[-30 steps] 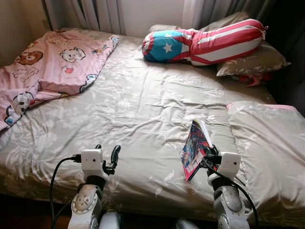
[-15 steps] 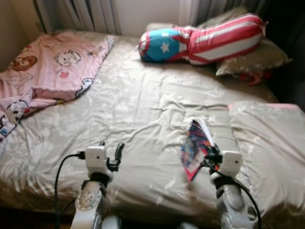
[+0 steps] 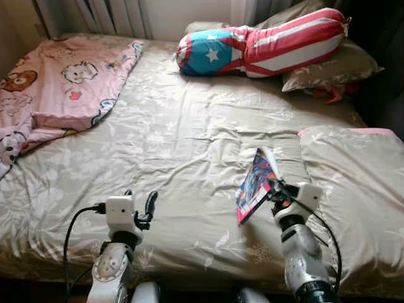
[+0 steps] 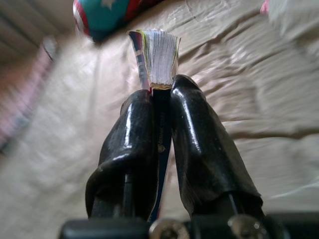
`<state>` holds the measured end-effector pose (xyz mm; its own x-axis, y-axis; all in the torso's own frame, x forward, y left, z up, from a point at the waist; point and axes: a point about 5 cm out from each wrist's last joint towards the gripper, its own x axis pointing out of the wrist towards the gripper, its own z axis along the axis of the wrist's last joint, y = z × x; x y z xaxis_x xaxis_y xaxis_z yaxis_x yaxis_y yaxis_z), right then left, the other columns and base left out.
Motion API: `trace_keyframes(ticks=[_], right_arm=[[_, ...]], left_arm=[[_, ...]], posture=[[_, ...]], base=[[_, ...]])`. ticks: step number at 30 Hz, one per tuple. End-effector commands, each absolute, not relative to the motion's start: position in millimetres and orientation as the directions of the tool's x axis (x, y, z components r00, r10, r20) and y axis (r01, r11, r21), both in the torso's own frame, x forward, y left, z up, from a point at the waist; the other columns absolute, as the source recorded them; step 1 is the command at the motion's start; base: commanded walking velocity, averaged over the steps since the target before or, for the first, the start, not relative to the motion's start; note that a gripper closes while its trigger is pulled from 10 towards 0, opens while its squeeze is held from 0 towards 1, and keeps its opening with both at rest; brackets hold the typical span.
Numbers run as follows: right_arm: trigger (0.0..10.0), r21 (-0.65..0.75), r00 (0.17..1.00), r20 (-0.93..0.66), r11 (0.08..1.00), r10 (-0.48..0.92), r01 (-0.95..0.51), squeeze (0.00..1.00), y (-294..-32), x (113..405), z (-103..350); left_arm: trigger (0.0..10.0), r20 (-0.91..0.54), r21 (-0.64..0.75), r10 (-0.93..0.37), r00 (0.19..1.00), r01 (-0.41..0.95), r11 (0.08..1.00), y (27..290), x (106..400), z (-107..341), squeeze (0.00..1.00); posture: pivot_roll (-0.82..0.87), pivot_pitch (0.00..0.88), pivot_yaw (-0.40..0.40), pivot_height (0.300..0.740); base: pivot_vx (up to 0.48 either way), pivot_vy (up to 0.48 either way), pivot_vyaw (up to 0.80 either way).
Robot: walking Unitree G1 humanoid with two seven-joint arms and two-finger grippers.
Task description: Clean up the room
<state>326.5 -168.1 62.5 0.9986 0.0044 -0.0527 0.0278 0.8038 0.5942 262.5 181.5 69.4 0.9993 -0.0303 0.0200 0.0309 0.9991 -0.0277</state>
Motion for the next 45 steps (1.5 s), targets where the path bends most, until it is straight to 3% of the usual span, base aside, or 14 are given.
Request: trace_keyframes(ticks=[1, 7, 14, 21, 36, 37, 38, 39, 40, 41, 45], right_arm=[[10.0, 0.676, 0.999, -0.044, 0.737, 0.014, 0.019, 0.0, -171, 332, 65], [10.0, 0.784, 0.992, -0.122, 0.616, 0.03, 0.078, 0.0, -175, 331, 49], [10.0, 0.795, 0.935, -0.333, 0.498, -0.122, 0.348, 0.0, -200, 308, 15], [10.0, 0.725, 0.886, -0.424, 0.516, -0.188, 0.457, 0.0, -213, 295, 2], [10.0, 0.71, 0.863, -0.459, 0.498, -0.21, 0.499, 0.0, -210, 291, -3], [10.0, 0.711, 0.863, -0.46, 0.495, -0.211, 0.5, 0.13, -210, 291, -4], [10.0, 0.711, 0.863, -0.46, 0.495, -0.211, 0.5, 0.13, -210, 291, -4], [10.0, 0.711, 0.862, -0.46, 0.494, -0.212, 0.501, 0.48, -210, 291, -4], [10.0, 0.711, 0.862, -0.461, 0.494, -0.212, 0.501, 0.48, -210, 291, -4], [10.0, 0.708, 0.86, -0.463, 0.495, -0.214, 0.504, 0.64, -210, 291, -4], [10.0, 0.694, 0.858, -0.467, 0.513, -0.214, 0.506, 0.65, -211, 290, -4]], left_arm=[[10.0, 0.012, -0.02, -0.044, 0.999, 0.044, 0.999, 181, 259, 70, 0.0], [10.0, 0.004, -0.003, -0.043, 0.999, 0.043, 0.999, 185, 252, 70, 0.0], [10.0, -0.005, 0.01, -0.066, 0.998, 0.066, 0.998, 185, 244, 75, 0.0], [10.0, -0.034, 0.025, -0.072, 0.997, 0.073, 0.997, 187, 237, 73, 0.0], [10.0, -0.058, 0.028, -0.063, 0.996, 0.064, 0.998, 190, 233, 75, 0.0], [10.0, -0.06, 0.027, -0.06, 0.996, 0.062, 0.998, 190, 233, 75, 0.0], [10.0, -0.06, 0.027, -0.06, 0.996, 0.062, 0.998, 190, 233, 75, 0.0], [10.0, -0.06, 0.027, -0.061, 0.996, 0.063, 0.998, 190, 233, 76, 0.0], [10.0, -0.06, 0.027, -0.061, 0.996, 0.063, 0.998, 190, 233, 76, 0.0], [10.0, -0.06, 0.027, -0.061, 0.996, 0.063, 0.998, 190, 233, 75, 0.0], [10.0, -0.063, 0.025, -0.062, 0.996, 0.064, 0.998, 189, 233, 75, 0.0]], posture=[[0.05, 0.145, -0.071, 0.655], [0.06, 0.163, -0.053, 0.655], [0.09, 0.201, -0.022, 0.655], [0.11, 0.229, -0.006, 0.655], [0.12, 0.257, 0.013, 0.655], [0.12, 0.257, 0.014, 0.655], [0.12, 0.257, 0.014, 0.655], [0.12, 0.259, 0.014, 0.655], [0.12, 0.259, 0.014, 0.655], [0.12, 0.259, 0.014, 0.655], [0.12, 0.257, 0.012, 0.655]], base=[[0.0, 0.0, 0.0], [0.0, 0.0, 0.0], [0.0, 0.0, 0.0], [0.0, 0.0, 0.0], [0.0, 0.0, 0.0], [0.0, 0.0, 0.0], [0.0, 0.0, 0.0], [0.0, 0.0, 0.0], [0.0, 0.0, 0.0], [0.0, 0.0, 0.0], [0.0, 0.0, 0.0]])
